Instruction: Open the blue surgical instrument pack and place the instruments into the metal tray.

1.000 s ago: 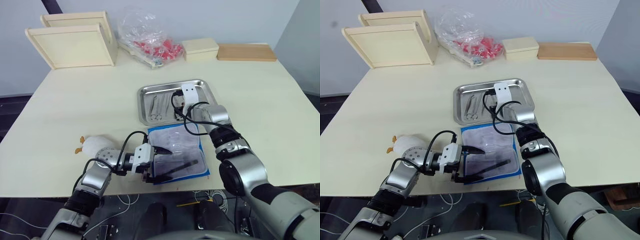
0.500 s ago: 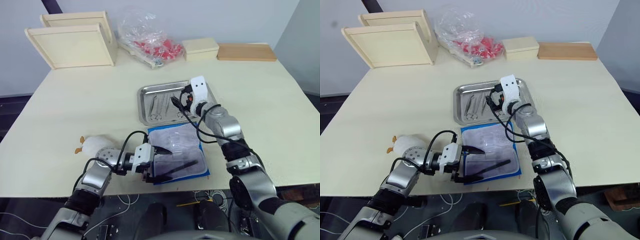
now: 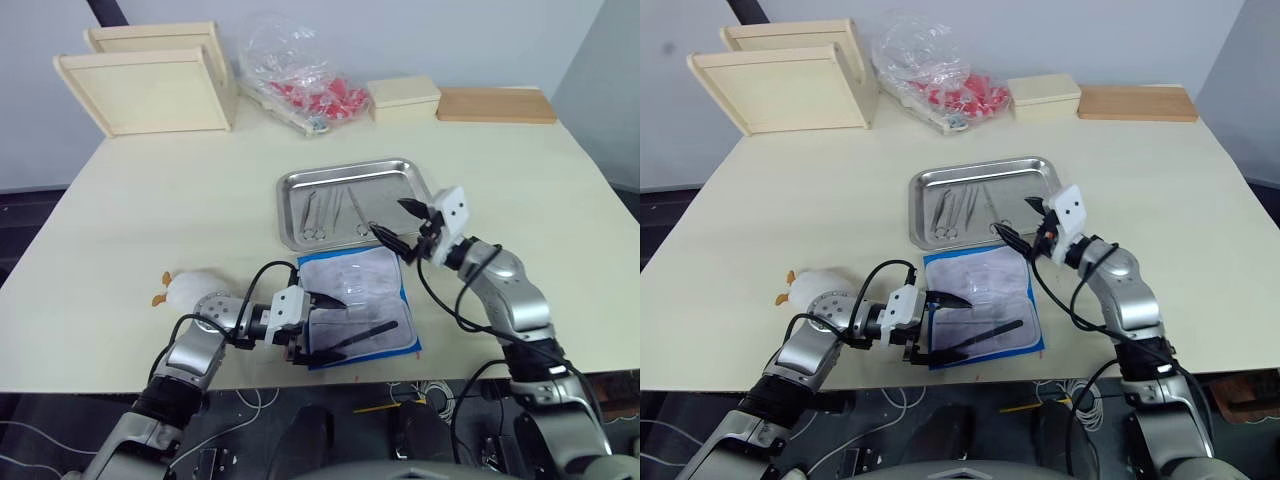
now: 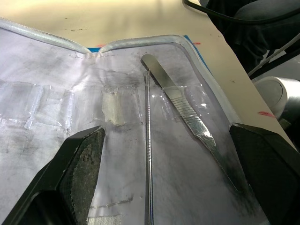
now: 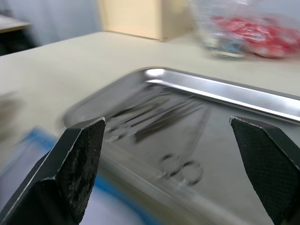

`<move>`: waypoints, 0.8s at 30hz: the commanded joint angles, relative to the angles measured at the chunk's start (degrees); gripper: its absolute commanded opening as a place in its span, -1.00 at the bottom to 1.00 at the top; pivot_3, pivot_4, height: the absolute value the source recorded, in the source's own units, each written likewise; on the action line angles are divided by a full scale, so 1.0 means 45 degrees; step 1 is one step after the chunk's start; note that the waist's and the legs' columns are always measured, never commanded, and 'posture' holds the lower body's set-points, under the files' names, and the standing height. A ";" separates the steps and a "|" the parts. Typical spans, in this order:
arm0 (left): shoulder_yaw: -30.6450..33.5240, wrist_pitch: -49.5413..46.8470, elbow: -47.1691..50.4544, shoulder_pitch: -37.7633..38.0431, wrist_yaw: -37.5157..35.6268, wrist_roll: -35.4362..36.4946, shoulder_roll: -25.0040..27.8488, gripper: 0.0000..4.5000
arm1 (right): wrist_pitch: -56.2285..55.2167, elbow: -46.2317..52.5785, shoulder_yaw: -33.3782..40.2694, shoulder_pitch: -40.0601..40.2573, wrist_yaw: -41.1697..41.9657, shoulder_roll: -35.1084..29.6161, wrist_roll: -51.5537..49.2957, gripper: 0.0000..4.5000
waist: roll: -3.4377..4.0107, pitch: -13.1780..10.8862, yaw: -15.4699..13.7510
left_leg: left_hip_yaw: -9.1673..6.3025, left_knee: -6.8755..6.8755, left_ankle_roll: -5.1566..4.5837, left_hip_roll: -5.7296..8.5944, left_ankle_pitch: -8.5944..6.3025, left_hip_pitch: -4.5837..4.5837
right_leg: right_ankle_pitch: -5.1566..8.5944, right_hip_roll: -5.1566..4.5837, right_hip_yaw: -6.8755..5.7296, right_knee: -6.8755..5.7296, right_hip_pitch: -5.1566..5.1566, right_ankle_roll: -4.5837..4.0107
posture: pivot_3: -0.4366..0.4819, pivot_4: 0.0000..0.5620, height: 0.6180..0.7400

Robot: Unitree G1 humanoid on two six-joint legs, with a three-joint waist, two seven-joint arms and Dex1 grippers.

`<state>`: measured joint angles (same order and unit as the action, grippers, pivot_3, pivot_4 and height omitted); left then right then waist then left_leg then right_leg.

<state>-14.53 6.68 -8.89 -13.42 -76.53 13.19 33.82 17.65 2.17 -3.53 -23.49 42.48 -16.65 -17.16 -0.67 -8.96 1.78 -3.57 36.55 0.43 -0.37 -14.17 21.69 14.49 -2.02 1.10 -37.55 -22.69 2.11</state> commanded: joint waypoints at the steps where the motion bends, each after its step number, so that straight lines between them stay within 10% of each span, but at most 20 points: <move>1: -0.0499 -0.0357 -0.0837 0.0302 -0.0138 -0.0555 0.0124 1.00 | 0.0539 0.2052 0.0194 0.0901 0.1647 -0.1163 -0.1335 0.98 | -0.0003 0.0001 -0.0006 | -0.0006 0.0001 0.0000 -0.0001 0.0000 -0.0001 | 0.0002 0.0001 -0.0007 -0.0001 0.0000 0.0001 | -0.05 -0.47 1.00; 24: -0.0543 -0.0182 -0.1044 0.0388 -0.0317 -0.0545 0.0207 1.00 | 0.0111 0.4034 0.3898 0.4165 0.8202 -0.7743 -0.4921 0.98 | -0.0025 -0.0006 -0.0202 | 0.0014 -0.0001 0.0000 -0.0008 -0.0002 0.0005 | 0.0005 0.0013 -0.0010 0.0052 0.0009 0.0005 | -0.05 -0.47 1.00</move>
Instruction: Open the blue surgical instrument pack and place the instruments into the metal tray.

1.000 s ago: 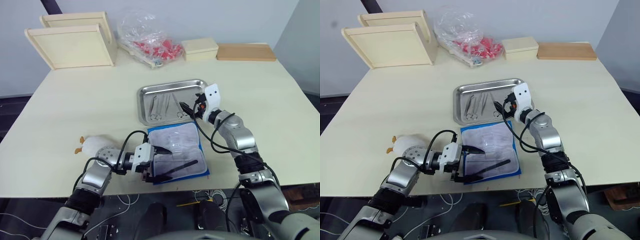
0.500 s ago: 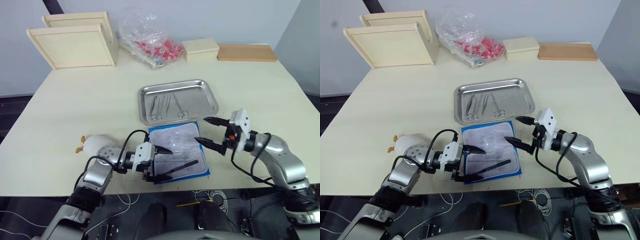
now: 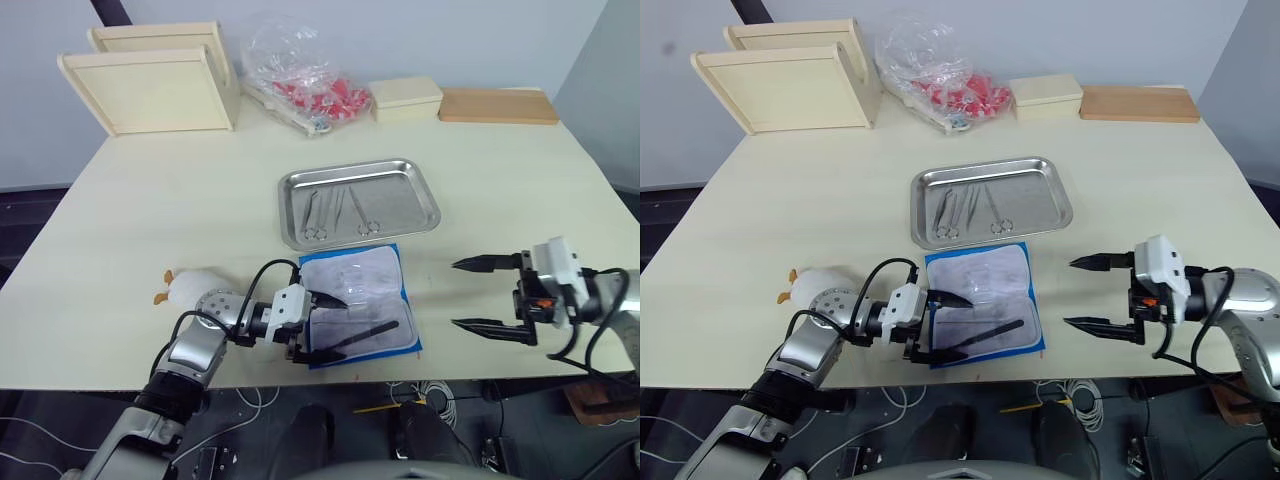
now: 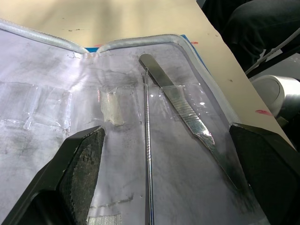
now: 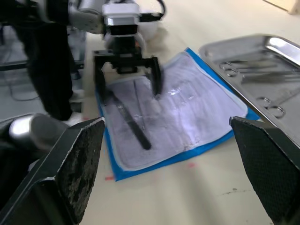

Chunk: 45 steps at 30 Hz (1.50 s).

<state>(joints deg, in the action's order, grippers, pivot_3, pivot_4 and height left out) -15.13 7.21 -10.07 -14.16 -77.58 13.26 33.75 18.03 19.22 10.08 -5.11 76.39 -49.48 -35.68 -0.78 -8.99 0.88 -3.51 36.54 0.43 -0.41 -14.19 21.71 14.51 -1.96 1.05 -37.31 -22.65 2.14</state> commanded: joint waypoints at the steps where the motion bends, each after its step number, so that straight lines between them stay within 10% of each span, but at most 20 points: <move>1: -0.0412 -0.0292 -0.0789 0.0559 -0.0088 -0.0564 0.0227 1.00 | 0.0072 0.0241 0.0980 0.0089 0.0748 -0.0544 -0.0916 0.98 | 0.0000 0.0000 0.0000 | 0.0000 0.0000 -0.0001 0.0000 0.0000 0.0000 | 0.0000 0.0000 0.0000 0.0002 0.0004 0.0000 | -0.05 -0.47 1.00; 12: -0.0427 -0.0271 -0.0813 0.0540 -0.0083 -0.0592 0.0245 1.00 | 0.0386 0.0311 0.0784 0.0049 0.0264 -0.0787 -0.0739 0.98 | -0.0003 0.0000 -0.0001 | 0.0000 0.0000 -0.0002 -0.0004 -0.0002 -0.0003 | 0.0000 0.0000 -0.0001 0.0007 0.0009 0.0000 | -0.05 -0.47 1.00; 45: -0.0467 -0.0234 -0.0829 0.0594 -0.0053 -0.0591 0.0310 1.00 | -0.0813 -0.2510 -0.6667 -0.3374 -0.3951 0.3661 0.6383 0.98 | -0.0018 0.0022 0.0016 | -0.0001 -0.0002 -0.0002 0.0002 -0.0002 -0.0011 | -0.0002 0.0012 -0.0001 -0.0003 0.0008 -0.0002 | -0.05 -0.47 1.00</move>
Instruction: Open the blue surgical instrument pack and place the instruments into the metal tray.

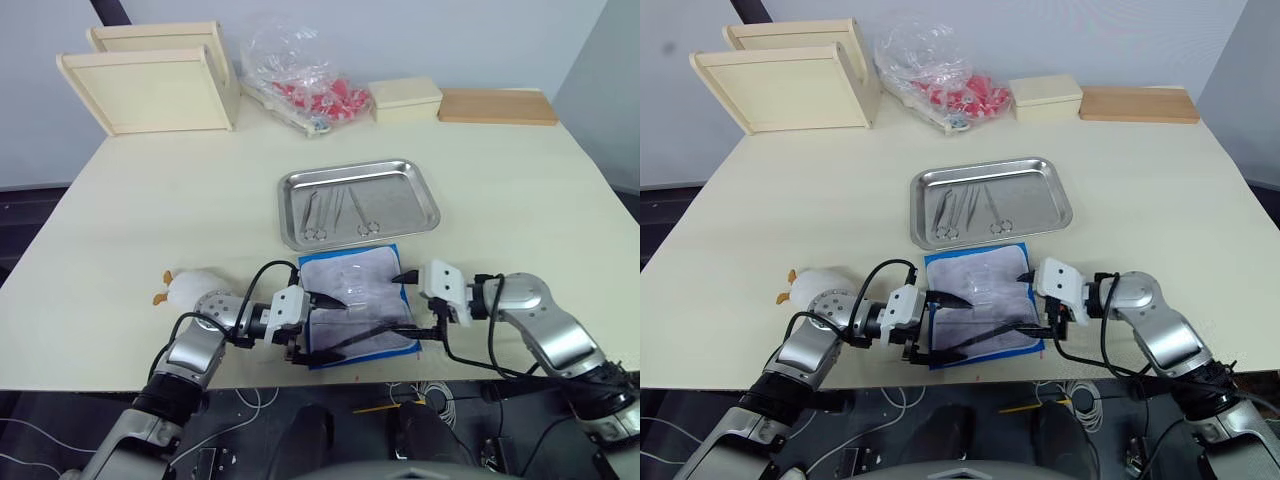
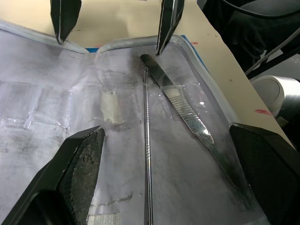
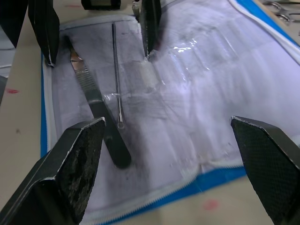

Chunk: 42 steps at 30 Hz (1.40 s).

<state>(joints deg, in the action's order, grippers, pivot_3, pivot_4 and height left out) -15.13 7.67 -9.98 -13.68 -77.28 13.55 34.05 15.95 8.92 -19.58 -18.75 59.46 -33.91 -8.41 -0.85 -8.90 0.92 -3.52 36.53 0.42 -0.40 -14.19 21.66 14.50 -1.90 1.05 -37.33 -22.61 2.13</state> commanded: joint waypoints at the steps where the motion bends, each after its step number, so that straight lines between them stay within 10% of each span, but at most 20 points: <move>1: -0.0473 -0.0318 -0.0876 0.0476 -0.0124 -0.0663 0.0236 1.00 | -0.0347 -0.0401 -0.0170 -0.0431 -0.0238 0.0279 0.0490 0.98 | -0.0001 0.0001 0.0002 | 0.0002 0.0000 0.0000 0.0000 0.0000 -0.0003 | 0.0000 0.0000 0.0002 -0.0003 0.0000 0.0000 | -0.05 -0.47 1.00; 22: -0.0398 -0.0075 -0.1050 0.0574 -0.0146 -0.0682 0.0352 1.00 | 0.0038 -0.1272 -0.1190 -0.0503 -0.0080 0.1007 0.1210 0.98 | -0.0011 0.0084 0.0042 | 0.0008 0.0000 0.0000 -0.0002 0.0000 -0.0036 | 0.0003 0.0010 0.0011 -0.0054 0.0002 -0.0005 | -0.05 -0.47 1.00; 25: -0.0389 -0.0070 -0.1070 0.0577 -0.0140 -0.0684 0.0361 1.00 | 0.0074 -0.1426 -0.1309 -0.0403 0.0103 0.0846 0.1299 0.61 | -0.0010 0.0092 0.0047 | 0.0009 0.0000 0.0000 -0.0002 0.0000 -0.0039 | 0.0003 0.0011 0.0013 -0.0057 0.0002 -0.0005 | -0.05 -0.47 1.00; 32: -0.0385 -0.0074 -0.1073 0.0583 -0.0132 -0.0683 0.0373 1.00 | 0.0108 -0.1513 -0.1744 -0.0227 0.0562 0.0295 0.1638 -0.94 | -0.0014 0.0107 0.0047 | 0.0017 0.0001 0.0000 -0.0003 0.0000 -0.0057 | 0.0004 0.0011 0.0021 -0.0064 0.0012 -0.0006 | -0.05 -0.47 1.00; 42: -0.0369 -0.0094 -0.1083 0.0639 -0.0071 -0.0657 0.0352 1.00 | -0.0329 -0.1335 -0.1535 -0.0240 0.0555 0.0340 0.1351 -0.98 | -0.0014 0.0105 0.0042 | 0.0017 -0.0013 0.0000 -0.0012 -0.0002 -0.0174 | 0.0032 0.0006 0.0053 -0.0057 0.0104 -0.0046 | -0.05 -0.47 1.00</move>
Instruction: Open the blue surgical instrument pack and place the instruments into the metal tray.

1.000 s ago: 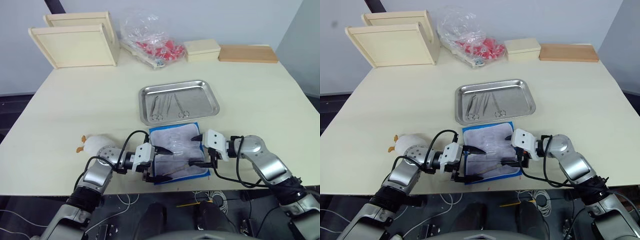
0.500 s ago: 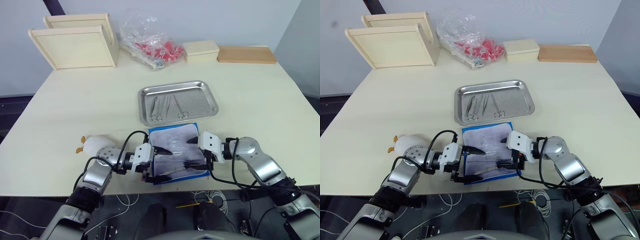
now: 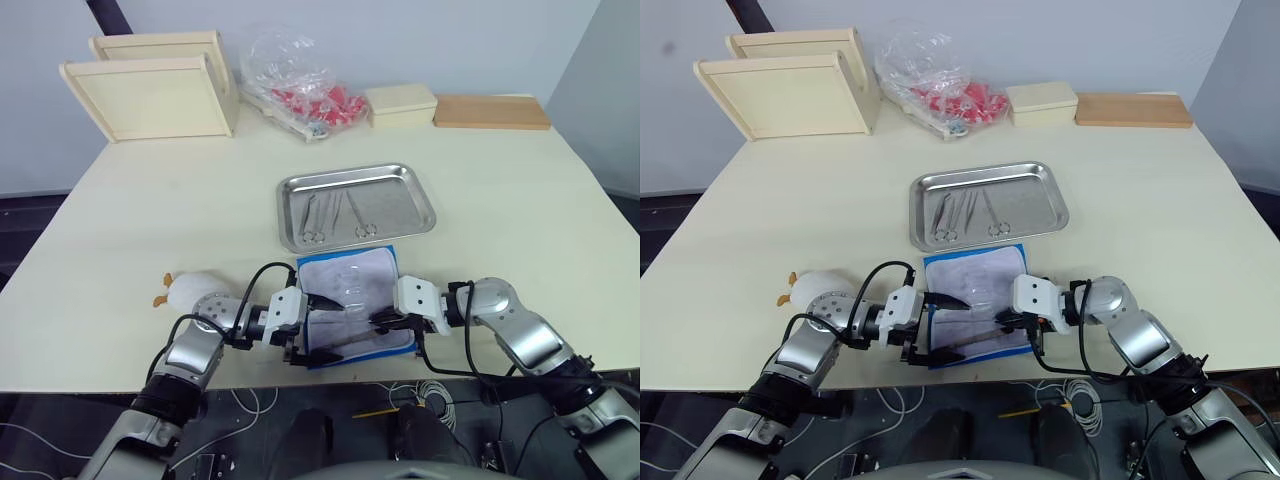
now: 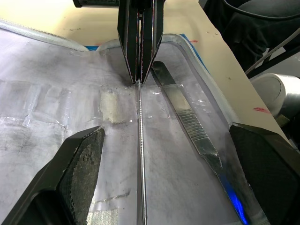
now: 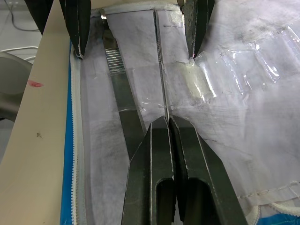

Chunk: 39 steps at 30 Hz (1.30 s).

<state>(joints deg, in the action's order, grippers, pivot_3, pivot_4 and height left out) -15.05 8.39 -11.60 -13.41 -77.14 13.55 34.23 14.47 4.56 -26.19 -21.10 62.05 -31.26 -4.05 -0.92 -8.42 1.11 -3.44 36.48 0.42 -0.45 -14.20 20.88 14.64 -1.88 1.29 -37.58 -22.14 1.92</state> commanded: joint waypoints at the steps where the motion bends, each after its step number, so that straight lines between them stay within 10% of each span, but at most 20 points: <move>1: -0.0392 -0.0251 -0.0719 0.0599 -0.0100 -0.0657 0.0306 1.00 | -0.0093 -0.0316 0.0024 0.0239 -0.0088 -0.0195 0.0337 -0.98 | 0.0000 0.0000 0.0000 | 0.0000 0.0000 0.0000 0.0000 0.0000 -0.0001 | 0.0000 0.0000 0.0000 0.0000 0.0000 0.0001 | -0.05 -0.47 1.00; 39: -0.0523 -0.0149 -0.1002 0.0377 -0.0072 -0.0725 0.0008 1.00 | 0.0909 0.3162 0.0341 -0.1377 0.0976 -0.2084 0.1320 -0.98 | 0.0013 -0.0050 -0.0050 | -0.0018 -0.0012 0.0001 -0.0013 -0.0001 0.0049 | 0.0000 -0.0016 -0.0016 0.0050 -0.0025 0.0002 | -0.05 -0.47 1.00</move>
<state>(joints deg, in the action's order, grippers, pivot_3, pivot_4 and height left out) -15.15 9.19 -11.98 -13.84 -77.58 13.68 33.75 19.46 16.80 -26.66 -26.01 66.26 -40.13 2.17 -0.86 -8.64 0.89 -3.53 36.42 0.42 -0.51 -14.21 21.11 14.64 -1.95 1.21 -37.35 -22.25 1.93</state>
